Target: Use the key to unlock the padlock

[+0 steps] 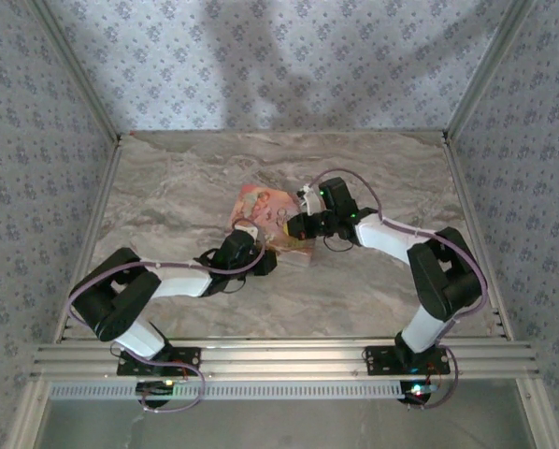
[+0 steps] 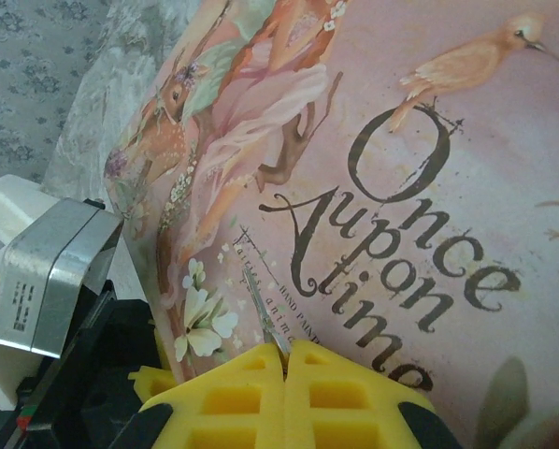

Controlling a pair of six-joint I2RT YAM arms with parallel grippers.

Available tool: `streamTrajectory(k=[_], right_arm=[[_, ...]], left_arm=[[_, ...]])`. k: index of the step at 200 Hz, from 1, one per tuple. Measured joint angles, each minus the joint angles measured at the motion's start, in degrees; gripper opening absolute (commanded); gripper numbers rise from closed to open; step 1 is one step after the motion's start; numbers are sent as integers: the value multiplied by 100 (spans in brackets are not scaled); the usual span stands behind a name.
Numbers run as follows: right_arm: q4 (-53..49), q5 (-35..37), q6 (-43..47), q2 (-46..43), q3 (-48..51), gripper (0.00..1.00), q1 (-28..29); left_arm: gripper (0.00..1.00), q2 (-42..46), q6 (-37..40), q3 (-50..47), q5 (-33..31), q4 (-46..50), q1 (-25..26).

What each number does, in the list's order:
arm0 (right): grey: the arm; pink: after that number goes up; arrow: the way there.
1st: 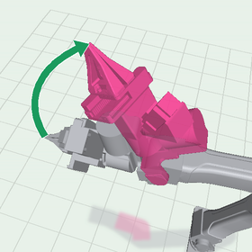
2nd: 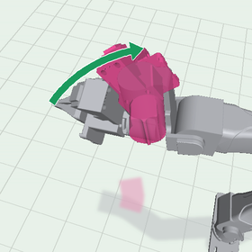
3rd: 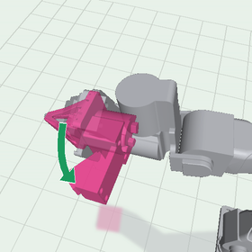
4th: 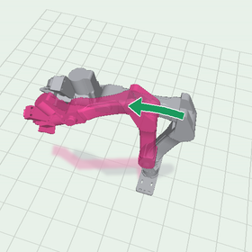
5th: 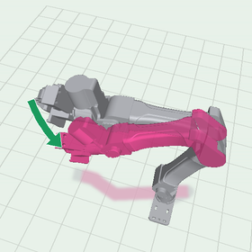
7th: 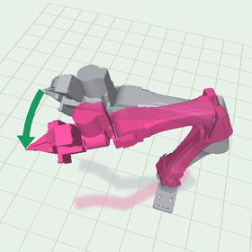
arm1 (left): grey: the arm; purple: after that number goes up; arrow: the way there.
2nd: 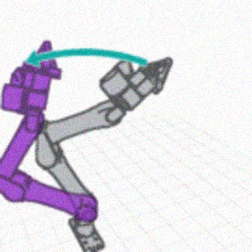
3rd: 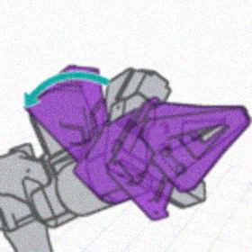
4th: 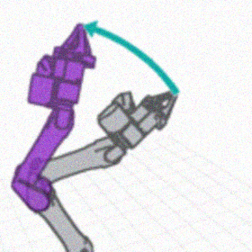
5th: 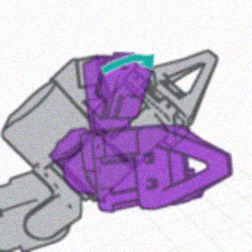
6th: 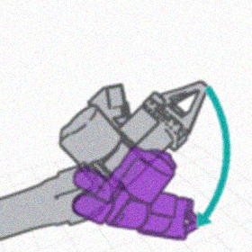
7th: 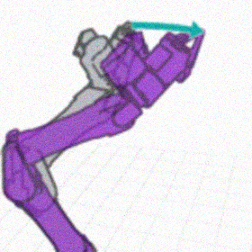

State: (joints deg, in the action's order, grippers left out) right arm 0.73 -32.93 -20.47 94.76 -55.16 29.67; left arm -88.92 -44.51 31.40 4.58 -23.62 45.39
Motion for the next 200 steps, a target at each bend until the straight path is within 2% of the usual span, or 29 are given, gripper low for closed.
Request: streamTrajectory(k=[54, 113, 153, 200], right_arm=[[-2, 444, 107, -942, 407, 0, 0], [343, 977, 273, -2522, 1755, 0, 157], [710, 1349, 308, -3303, 2629, 0, 527], [1274, 1969, 369, -3438, 3311, 0, 1169]], left_arm=[[24, 214, -479, 310, 297, 297, 0], [24, 376, -813, 756, 660, 1047, 0], [24, 422, -1016, 973, 850, 1388, -55], [23, 428, -1207, 1034, 968, 1556, -136]])
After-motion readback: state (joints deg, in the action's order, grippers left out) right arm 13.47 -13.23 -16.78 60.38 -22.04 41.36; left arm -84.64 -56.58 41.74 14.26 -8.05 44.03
